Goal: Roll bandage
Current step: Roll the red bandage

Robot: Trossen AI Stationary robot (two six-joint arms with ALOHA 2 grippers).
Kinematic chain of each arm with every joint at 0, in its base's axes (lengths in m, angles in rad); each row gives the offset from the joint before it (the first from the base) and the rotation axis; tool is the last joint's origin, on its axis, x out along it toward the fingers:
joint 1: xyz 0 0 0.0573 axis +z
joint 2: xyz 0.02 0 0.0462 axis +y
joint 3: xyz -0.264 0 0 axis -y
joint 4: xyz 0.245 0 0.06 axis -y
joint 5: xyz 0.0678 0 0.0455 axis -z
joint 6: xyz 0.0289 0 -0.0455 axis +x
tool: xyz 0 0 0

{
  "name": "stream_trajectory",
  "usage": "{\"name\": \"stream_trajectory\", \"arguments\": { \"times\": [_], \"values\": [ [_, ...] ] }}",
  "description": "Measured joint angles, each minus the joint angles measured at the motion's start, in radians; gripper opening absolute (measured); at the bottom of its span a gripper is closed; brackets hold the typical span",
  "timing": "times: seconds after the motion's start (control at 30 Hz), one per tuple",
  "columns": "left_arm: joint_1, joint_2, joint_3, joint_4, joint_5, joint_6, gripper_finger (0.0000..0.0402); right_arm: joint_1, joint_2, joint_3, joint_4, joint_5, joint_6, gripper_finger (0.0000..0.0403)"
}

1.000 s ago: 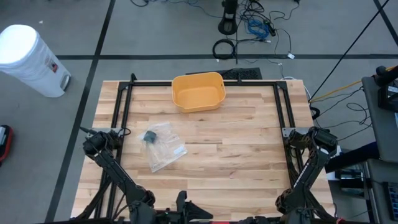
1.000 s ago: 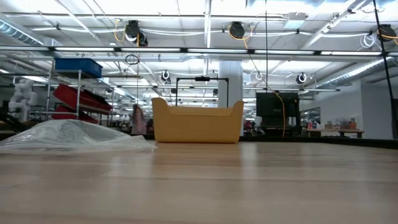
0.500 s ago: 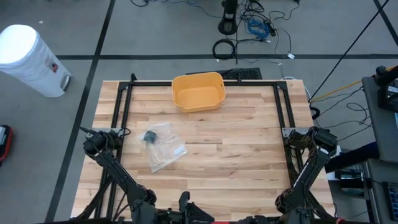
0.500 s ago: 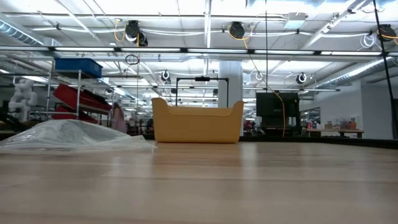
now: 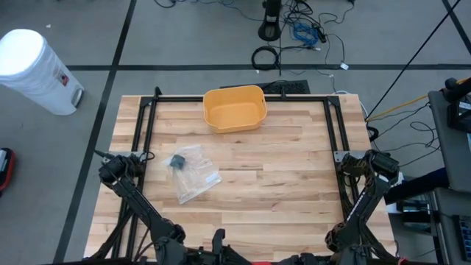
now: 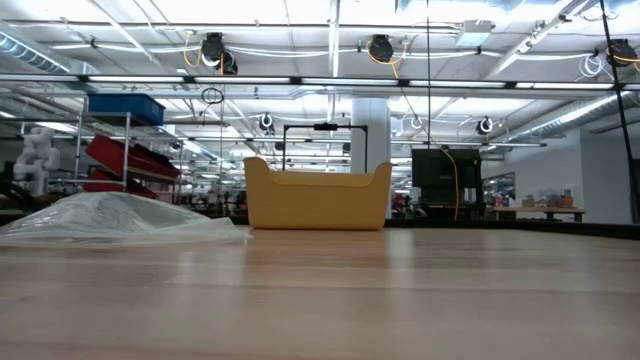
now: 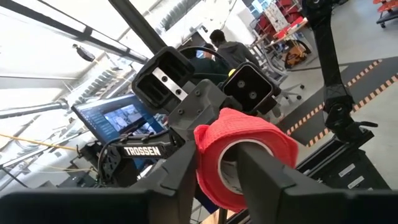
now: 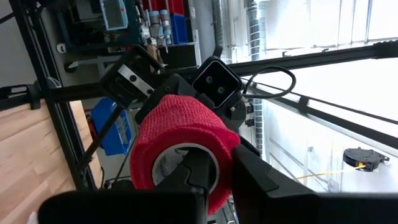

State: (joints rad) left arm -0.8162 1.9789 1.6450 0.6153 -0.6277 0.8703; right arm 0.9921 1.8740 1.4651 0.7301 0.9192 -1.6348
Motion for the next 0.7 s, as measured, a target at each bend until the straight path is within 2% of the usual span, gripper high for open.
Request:
{"name": "stream_trajectory", "arguments": {
  "times": [0.17, 0.47, 0.7],
  "values": [
    [0.000, 0.000, 0.000, -0.003, 0.004, 0.001, 0.0094, -0.005, 0.000, 0.000, 0.000, 0.021, 0.004, 0.0034],
    [0.000, 0.000, 0.000, -0.023, 0.025, 0.002, 0.0092, -0.007, 0.000, 0.000, -0.004, 0.020, 0.018, 0.0034],
    [0.000, 0.000, 0.000, -0.037, 0.029, 0.001, 0.0126, -0.008, 0.000, 0.000, -0.006, 0.025, 0.019, 0.0034]
  ]
}}
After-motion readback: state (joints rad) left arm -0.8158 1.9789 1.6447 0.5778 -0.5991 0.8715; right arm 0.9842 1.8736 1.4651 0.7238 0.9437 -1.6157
